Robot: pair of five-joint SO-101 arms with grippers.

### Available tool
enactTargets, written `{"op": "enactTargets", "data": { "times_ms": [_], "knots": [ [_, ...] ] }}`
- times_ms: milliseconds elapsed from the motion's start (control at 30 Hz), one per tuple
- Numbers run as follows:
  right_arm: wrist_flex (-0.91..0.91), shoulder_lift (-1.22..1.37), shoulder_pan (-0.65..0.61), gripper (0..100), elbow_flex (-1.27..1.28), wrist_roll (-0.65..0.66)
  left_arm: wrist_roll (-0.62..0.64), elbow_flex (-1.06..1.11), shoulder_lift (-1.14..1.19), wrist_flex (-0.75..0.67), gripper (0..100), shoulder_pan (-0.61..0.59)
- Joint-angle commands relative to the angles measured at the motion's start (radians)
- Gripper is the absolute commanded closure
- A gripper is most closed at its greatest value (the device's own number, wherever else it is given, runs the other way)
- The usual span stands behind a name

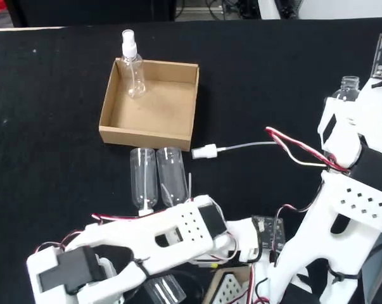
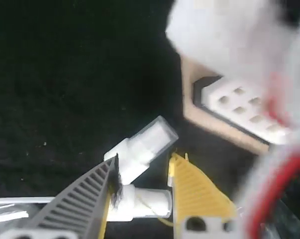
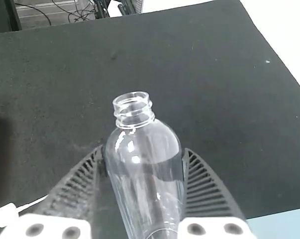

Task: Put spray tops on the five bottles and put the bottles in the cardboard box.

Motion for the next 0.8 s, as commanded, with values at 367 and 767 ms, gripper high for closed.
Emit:
{"op": "enactTargets", "data": {
  "times_ms": [367, 767],
  "knots": [
    [-0.002, -0.004, -0.054, 93.4, 0.004, 0.0, -0.064, -0.058, 0.126, -0.06, 85, 0.012],
    [0.003, -0.004, -0.052, 93.4, 0.004, 0.0, -0.057, -0.047, 0.126, -0.041, 88, 0.004]
  ]
}}
